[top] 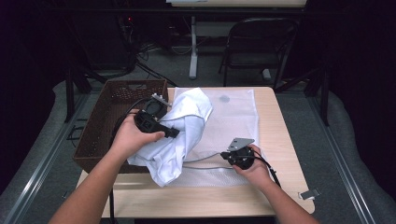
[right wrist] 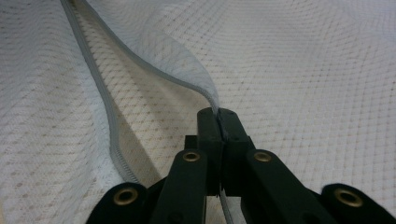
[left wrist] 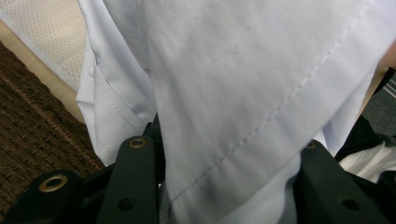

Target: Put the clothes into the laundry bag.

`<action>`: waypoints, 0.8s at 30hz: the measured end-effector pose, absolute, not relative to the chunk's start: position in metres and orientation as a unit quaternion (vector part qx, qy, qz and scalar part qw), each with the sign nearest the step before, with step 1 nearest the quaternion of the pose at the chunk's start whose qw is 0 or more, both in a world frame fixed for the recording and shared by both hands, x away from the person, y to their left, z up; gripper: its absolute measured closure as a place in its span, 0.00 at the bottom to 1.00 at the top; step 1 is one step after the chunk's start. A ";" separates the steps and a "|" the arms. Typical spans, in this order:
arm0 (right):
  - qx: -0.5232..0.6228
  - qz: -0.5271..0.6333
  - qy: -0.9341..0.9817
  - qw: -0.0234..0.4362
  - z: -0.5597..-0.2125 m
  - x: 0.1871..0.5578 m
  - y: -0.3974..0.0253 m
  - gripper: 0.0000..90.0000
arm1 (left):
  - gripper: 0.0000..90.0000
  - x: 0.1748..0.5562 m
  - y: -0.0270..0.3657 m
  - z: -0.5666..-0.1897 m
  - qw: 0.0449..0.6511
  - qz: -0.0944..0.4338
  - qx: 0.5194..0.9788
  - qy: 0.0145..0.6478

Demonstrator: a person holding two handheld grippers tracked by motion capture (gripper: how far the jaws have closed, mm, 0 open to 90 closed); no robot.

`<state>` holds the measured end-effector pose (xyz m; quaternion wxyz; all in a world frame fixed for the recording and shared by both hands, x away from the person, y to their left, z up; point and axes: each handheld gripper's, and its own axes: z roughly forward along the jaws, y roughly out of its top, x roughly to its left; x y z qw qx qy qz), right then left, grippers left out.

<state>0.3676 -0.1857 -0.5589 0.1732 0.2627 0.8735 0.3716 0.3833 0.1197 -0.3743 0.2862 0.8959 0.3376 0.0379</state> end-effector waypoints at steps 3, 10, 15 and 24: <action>0.266 0.376 0.871 0.172 -0.557 0.369 -0.187 0.99 | 0.68 0.383 0.118 -0.376 0.283 0.039 0.897 0.336; 0.267 0.384 0.868 0.168 -0.549 0.376 -0.189 0.99 | 0.68 0.382 0.112 -0.384 0.286 0.041 0.897 0.334; 0.269 0.390 0.865 0.167 -0.542 0.380 -0.191 0.99 | 0.68 0.380 0.109 -0.385 0.287 0.041 0.898 0.331; 0.268 0.405 0.858 0.166 -0.525 0.388 -0.191 0.99 | 0.68 0.373 0.106 -0.386 0.290 0.047 0.899 0.326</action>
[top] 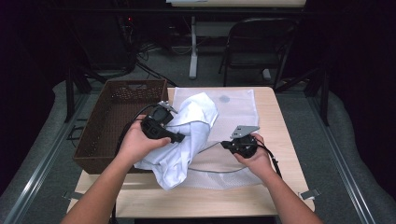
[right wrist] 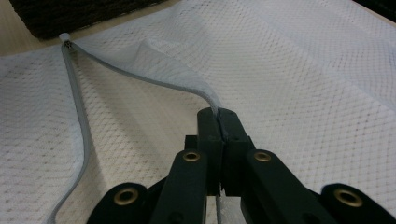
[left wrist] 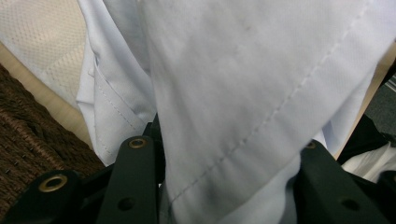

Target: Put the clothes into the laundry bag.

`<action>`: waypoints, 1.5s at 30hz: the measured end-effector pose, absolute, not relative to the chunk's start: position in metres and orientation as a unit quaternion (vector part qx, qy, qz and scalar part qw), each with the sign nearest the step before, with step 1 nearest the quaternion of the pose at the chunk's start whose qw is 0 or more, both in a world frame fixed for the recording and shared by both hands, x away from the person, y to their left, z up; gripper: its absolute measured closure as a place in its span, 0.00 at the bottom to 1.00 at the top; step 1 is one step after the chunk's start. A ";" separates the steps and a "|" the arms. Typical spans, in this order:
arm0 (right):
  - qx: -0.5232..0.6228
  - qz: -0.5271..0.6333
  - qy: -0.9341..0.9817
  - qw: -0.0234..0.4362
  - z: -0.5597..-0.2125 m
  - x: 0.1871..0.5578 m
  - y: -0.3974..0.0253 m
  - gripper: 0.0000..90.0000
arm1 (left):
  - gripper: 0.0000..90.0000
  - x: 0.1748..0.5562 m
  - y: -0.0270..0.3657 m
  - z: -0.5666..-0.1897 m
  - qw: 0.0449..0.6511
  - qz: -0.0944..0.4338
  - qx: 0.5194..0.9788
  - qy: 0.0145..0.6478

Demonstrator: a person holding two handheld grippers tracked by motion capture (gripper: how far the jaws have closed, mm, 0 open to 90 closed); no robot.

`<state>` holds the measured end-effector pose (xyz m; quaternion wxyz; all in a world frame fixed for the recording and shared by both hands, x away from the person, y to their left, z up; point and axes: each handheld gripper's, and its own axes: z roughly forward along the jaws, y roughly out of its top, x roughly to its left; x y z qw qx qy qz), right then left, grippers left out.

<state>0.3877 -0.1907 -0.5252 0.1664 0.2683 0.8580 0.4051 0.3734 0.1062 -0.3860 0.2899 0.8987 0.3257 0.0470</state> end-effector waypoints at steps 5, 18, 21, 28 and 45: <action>0.265 0.408 0.857 0.169 -0.517 0.389 -0.189 0.99 | 0.68 0.370 0.106 -0.387 0.294 0.047 0.898 0.323; 0.261 0.422 0.849 0.178 -0.502 0.388 -0.184 0.99 | 0.68 0.357 0.112 -0.390 0.300 0.048 0.898 0.317; 0.262 0.427 0.847 0.176 -0.500 0.388 -0.184 0.99 | 0.68 0.355 0.114 -0.390 0.304 0.049 0.897 0.317; 0.268 0.438 0.838 0.186 -0.492 0.389 -0.187 0.99 | 0.68 0.344 0.119 -0.396 0.306 0.052 0.897 0.316; 0.272 0.453 0.829 0.182 -0.480 0.396 -0.191 0.99 | 0.68 0.328 0.123 -0.415 0.315 0.049 0.892 0.320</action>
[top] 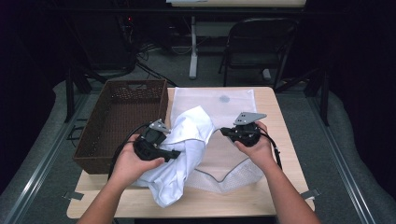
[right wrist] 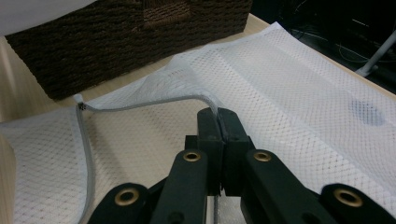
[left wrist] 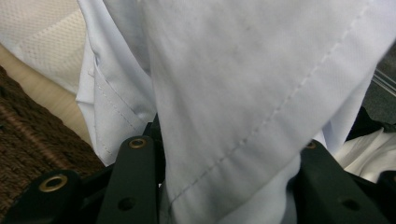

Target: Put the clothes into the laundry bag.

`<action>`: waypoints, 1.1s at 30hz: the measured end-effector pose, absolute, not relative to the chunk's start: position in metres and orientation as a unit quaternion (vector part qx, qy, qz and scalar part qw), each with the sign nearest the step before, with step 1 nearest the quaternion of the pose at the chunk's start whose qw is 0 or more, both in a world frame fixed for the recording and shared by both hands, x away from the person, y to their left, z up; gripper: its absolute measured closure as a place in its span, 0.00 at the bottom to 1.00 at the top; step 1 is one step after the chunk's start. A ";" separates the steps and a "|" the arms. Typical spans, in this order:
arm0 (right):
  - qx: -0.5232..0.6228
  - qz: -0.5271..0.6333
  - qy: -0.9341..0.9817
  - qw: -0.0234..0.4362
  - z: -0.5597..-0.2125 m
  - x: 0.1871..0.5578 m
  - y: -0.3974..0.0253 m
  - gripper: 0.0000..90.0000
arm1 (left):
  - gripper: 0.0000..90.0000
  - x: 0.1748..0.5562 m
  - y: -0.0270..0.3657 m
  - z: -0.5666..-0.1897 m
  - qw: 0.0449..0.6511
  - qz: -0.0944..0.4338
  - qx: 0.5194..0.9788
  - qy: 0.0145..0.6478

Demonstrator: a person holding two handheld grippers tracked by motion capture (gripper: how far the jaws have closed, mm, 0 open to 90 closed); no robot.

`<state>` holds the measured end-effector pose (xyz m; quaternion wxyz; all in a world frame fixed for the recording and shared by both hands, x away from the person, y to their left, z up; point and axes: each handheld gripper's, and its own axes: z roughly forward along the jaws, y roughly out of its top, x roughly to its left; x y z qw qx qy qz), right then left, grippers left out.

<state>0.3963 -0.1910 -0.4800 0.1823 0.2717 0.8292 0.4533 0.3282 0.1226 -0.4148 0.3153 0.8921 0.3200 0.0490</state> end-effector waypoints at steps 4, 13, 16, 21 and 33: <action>0.275 0.451 0.829 0.182 -0.483 0.396 -0.192 0.99 | 0.68 0.321 0.119 -0.424 0.305 0.047 0.899 0.310; 0.279 0.459 0.824 0.182 -0.483 0.396 -0.193 0.99 | 0.68 0.312 0.117 -0.447 0.307 0.036 0.902 0.300; 0.278 0.458 0.825 0.182 -0.484 0.395 -0.192 0.99 | 0.68 0.311 0.116 -0.454 0.304 0.032 0.904 0.299; 0.278 0.457 0.825 0.181 -0.484 0.395 -0.192 0.99 | 0.68 0.308 0.113 -0.463 0.302 0.029 0.906 0.294; 0.276 0.457 0.826 0.180 -0.485 0.394 -0.191 0.99 | 0.68 0.304 0.105 -0.477 0.302 0.018 0.910 0.283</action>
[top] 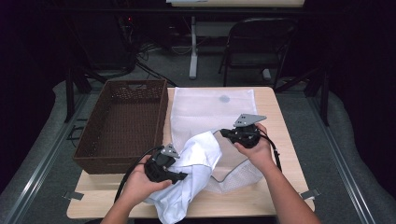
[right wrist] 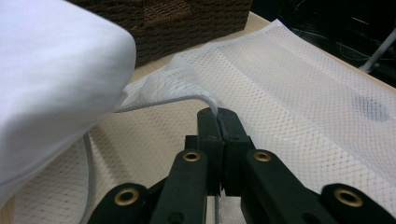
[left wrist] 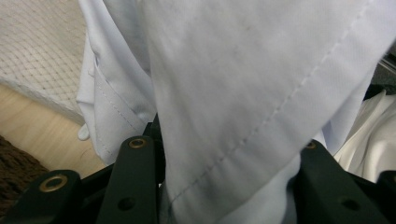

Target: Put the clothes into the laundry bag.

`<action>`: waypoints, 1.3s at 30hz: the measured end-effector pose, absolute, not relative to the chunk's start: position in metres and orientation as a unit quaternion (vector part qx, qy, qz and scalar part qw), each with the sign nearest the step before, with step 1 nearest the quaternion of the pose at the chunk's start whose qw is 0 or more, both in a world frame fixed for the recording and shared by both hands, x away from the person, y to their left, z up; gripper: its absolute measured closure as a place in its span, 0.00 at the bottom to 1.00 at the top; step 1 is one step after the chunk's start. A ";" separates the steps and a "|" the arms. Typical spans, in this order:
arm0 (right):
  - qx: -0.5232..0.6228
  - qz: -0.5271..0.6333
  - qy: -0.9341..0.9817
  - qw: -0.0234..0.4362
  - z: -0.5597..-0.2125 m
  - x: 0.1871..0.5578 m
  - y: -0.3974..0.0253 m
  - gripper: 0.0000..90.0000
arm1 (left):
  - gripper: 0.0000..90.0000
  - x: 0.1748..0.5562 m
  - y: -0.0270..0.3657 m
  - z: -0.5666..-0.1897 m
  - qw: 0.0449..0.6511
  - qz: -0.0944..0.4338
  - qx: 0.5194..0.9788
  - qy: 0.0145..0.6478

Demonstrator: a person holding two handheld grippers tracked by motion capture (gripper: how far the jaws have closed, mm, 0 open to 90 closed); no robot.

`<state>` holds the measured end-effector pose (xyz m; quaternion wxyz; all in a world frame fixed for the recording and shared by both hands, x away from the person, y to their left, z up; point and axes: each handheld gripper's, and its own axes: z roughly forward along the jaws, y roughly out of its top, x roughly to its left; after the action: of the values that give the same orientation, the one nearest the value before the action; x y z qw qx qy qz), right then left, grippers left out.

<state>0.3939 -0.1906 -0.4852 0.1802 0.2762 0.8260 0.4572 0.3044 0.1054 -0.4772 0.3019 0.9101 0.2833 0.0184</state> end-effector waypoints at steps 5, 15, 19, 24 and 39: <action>0.276 0.459 0.825 0.181 -0.485 0.394 -0.190 0.99 | 0.68 0.303 0.101 -0.481 0.299 0.016 0.913 0.277; 0.275 0.462 0.823 0.183 -0.483 0.392 -0.189 0.99 | 0.68 0.303 0.090 -0.486 0.298 0.010 0.916 0.267; 0.274 0.463 0.822 0.185 -0.482 0.391 -0.190 0.99 | 0.68 0.304 0.086 -0.490 0.295 0.008 0.919 0.263; 0.272 0.464 0.822 0.187 -0.480 0.390 -0.189 0.99 | 0.68 0.306 0.084 -0.495 0.285 0.007 0.922 0.261; 0.269 0.465 0.822 0.189 -0.480 0.389 -0.187 0.99 | 0.68 0.311 0.072 -0.506 0.277 0.006 0.925 0.260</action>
<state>0.3887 -0.1873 -0.4796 0.1889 0.2691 0.8222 0.4646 0.3108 0.0717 -0.5060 0.2772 0.9249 0.2601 0.0059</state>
